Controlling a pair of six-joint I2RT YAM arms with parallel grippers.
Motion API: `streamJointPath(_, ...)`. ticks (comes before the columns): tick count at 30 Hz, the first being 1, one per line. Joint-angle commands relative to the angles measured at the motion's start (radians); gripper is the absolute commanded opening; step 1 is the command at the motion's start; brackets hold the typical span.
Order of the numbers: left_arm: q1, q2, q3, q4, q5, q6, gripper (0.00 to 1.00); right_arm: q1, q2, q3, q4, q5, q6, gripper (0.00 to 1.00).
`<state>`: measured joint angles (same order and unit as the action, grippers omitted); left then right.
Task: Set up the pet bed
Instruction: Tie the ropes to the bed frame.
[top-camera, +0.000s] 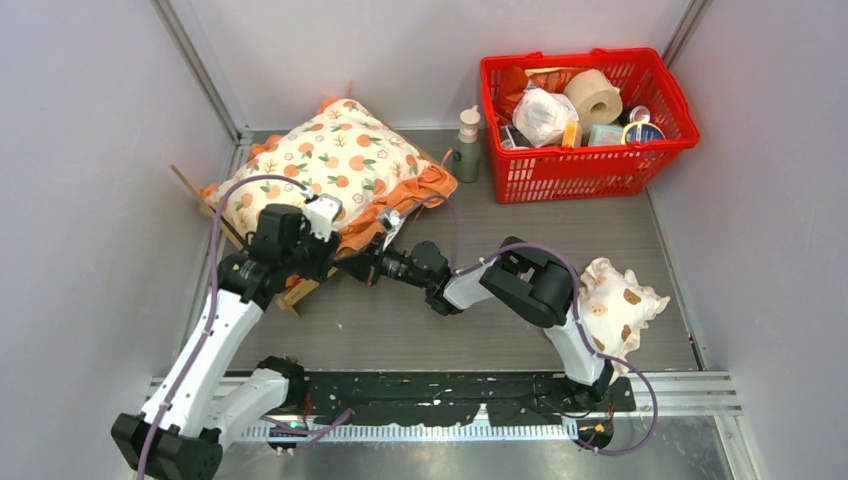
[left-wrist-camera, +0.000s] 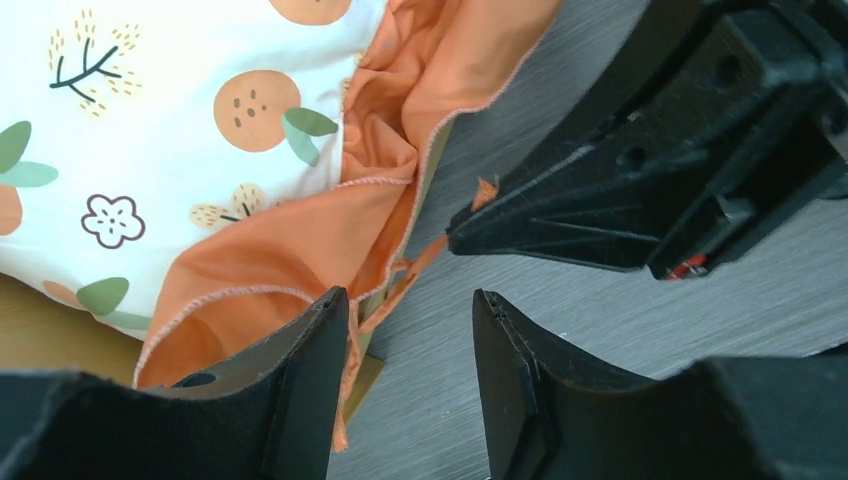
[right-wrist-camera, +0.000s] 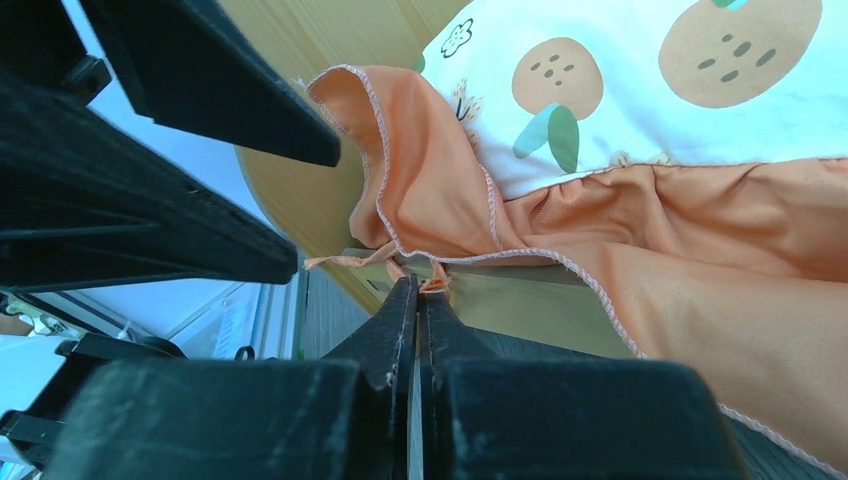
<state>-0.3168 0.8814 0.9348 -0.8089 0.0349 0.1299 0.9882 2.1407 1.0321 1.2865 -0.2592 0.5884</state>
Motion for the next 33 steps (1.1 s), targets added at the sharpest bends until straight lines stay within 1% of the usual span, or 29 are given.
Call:
streamJointPath(1,0.01,0.047,0.057,-0.004,-0.081,-0.043,0.51,-0.007,-0.002,0.005,0.086,0.021,0.025,0.08)
streamJointPath(4,0.014,0.012,0.055,0.027,-0.178,-0.147,0.51,-0.008,0.001,0.003,0.086,0.022,0.023,0.06)
streamJointPath(6,0.016,0.014,0.091,-0.016,-0.235,-0.2,0.52,-0.008,0.004,0.005,0.09,0.024,0.03,0.05)
streamJointPath(8,0.016,0.031,0.128,-0.074,-0.238,-0.19,0.54,-0.008,0.009,0.011,0.089,0.025,0.036,0.05)
streamJointPath(10,0.016,0.038,0.136,-0.118,-0.201,-0.141,0.56,-0.007,0.011,0.015,0.087,0.025,0.037,0.05)
streamJointPath(12,0.016,0.038,0.13,-0.137,-0.201,-0.081,0.57,-0.01,0.012,0.019,0.083,0.022,0.045,0.05)
streamJointPath(15,0.019,0.049,0.149,-0.132,-0.291,-0.118,0.57,-0.019,0.025,0.017,0.089,0.038,0.062,0.05)
streamJointPath(17,0.03,0.073,0.173,-0.136,-0.392,-0.183,0.53,-0.028,0.034,0.021,0.086,0.045,0.072,0.05)
streamJointPath(18,0.033,0.087,0.19,-0.152,-0.446,-0.199,0.52,-0.033,0.037,0.024,0.082,0.045,0.073,0.05)
streamJointPath(20,0.035,0.1,0.209,-0.168,-0.535,-0.223,0.53,-0.039,0.04,0.036,0.065,0.041,0.069,0.05)
streamJointPath(21,0.035,0.093,0.199,-0.148,-0.554,-0.223,0.54,-0.039,0.04,0.04,0.056,0.045,0.067,0.05)
streamJointPath(24,0.042,0.067,0.133,-0.05,-0.489,-0.202,0.55,-0.045,0.055,0.057,0.035,0.047,0.064,0.05)
streamJointPath(26,0.042,0.061,0.122,-0.017,-0.354,-0.183,0.53,-0.049,0.067,0.068,0.028,0.043,0.065,0.05)
streamJointPath(27,0.042,0.05,0.114,0.01,-0.251,-0.153,0.52,-0.053,0.068,0.074,0.023,0.041,0.064,0.05)
streamJointPath(28,0.042,0.042,0.104,0.037,-0.188,-0.136,0.52,-0.057,0.071,0.077,0.019,0.039,0.06,0.06)
streamJointPath(30,0.042,0.038,0.116,0.054,-0.161,-0.109,0.54,-0.06,0.067,0.088,0.001,0.024,0.054,0.11)
streamJointPath(33,0.042,0.065,0.158,0.019,-0.176,-0.107,0.55,-0.059,0.056,0.079,0.006,0.012,0.064,0.13)
